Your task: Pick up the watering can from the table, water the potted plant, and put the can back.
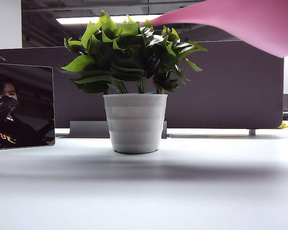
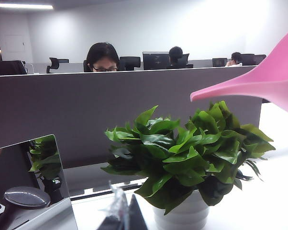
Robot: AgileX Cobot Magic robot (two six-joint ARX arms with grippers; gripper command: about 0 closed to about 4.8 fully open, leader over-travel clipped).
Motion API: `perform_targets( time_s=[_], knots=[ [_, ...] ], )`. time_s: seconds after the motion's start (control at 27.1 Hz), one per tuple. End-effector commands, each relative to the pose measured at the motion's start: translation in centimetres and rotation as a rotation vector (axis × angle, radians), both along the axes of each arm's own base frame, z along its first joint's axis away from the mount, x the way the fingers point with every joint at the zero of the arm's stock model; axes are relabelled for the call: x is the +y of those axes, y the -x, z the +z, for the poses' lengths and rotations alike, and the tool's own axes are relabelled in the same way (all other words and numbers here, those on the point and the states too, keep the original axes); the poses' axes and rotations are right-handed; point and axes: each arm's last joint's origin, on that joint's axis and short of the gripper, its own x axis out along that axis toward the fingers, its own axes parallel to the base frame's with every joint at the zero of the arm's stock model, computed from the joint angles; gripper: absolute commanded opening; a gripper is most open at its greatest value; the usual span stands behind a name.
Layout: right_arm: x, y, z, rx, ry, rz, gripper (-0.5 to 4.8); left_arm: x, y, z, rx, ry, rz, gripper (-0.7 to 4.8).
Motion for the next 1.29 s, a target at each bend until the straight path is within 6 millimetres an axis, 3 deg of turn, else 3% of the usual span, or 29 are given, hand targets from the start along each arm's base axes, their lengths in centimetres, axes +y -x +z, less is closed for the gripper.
perform_targets(
  time_s=[0.04, 0.67, 1.11, 1.29],
  knots=[
    [0.0, 0.6, 1.4, -0.074, 0.018, -0.007, -0.01, 0.0, 0.0, 0.1, -0.010, 0.003, -0.002, -0.05],
    [0.7, 0.8, 1.7, -0.105, 0.146, 0.014, -0.01, 0.0, 0.0, 0.1, -0.010, 0.003, -0.002, -0.05],
    [0.8, 1.3, 3.9, -0.156, 0.182, 0.035, -0.01, 0.0, 0.0, 0.1, -0.010, 0.003, -0.001, -0.05],
    [0.8, 1.1, 3.8, -0.161, 0.222, 0.039, -0.01, 0.0, 0.0, 0.1, -0.010, 0.003, -0.001, -0.05]
  ],
)
